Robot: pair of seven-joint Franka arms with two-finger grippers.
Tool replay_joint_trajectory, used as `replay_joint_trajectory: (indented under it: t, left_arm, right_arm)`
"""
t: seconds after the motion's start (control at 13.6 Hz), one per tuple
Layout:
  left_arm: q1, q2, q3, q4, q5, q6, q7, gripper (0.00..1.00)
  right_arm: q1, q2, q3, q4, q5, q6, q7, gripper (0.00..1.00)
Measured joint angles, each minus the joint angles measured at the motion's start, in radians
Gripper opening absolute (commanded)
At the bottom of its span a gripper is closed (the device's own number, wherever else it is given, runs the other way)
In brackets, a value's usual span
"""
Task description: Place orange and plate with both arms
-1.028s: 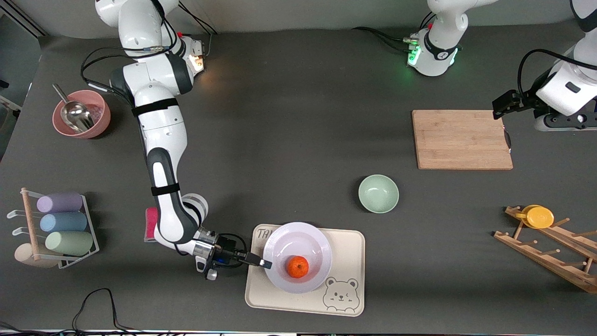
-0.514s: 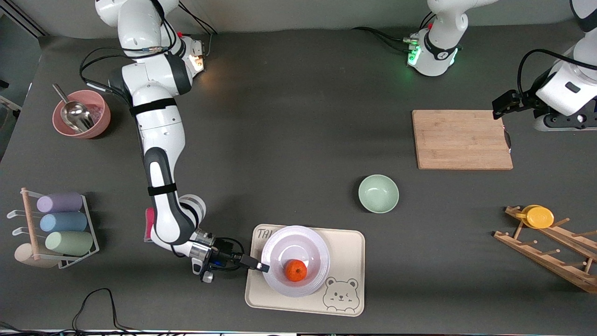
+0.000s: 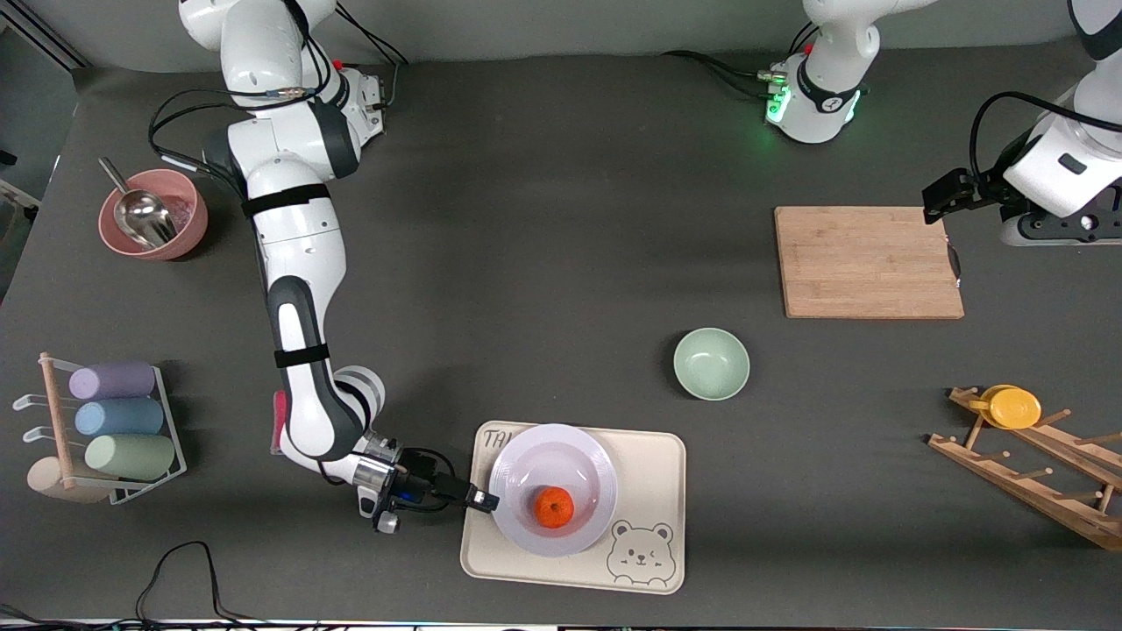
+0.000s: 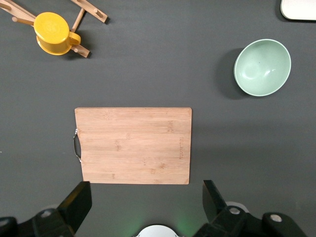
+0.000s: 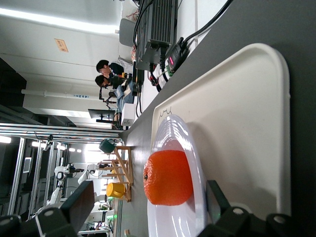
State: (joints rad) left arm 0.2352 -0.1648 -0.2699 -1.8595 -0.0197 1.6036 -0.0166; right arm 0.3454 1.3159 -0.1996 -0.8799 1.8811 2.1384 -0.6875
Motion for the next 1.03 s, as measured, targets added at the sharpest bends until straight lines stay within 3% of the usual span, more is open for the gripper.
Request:
replay_joint_trajectory:
  t: [0.22, 0.51, 0.66, 1.03]
  left_arm:
    - [-0.001, 0.000, 0.000, 0.000, 0.000, 0.000, 0.000, 1.00]
    - [-0.001, 0.000, 0.000, 0.000, 0.000, 0.000, 0.000, 1.00]
    - [-0.001, 0.000, 0.000, 0.000, 0.000, 0.000, 0.000, 1.00]
    - [-0.002, 0.000, -0.001, 0.000, 0.000, 0.000, 0.000, 1.00]
  right_arm:
    - [-0.005, -0.008, -0.012, 0.007, -0.033, 0.000, 0.002, 1.00]
    - [-0.030, -0.068, -0.016, -0.008, -0.180, 0.001, 0.026, 1.00]
    - [-0.045, -0.127, -0.033, -0.065, -0.267, 0.001, 0.038, 1.00]
    - [-0.060, -0.371, -0.049, -0.320, -0.690, -0.021, 0.110, 1.00]
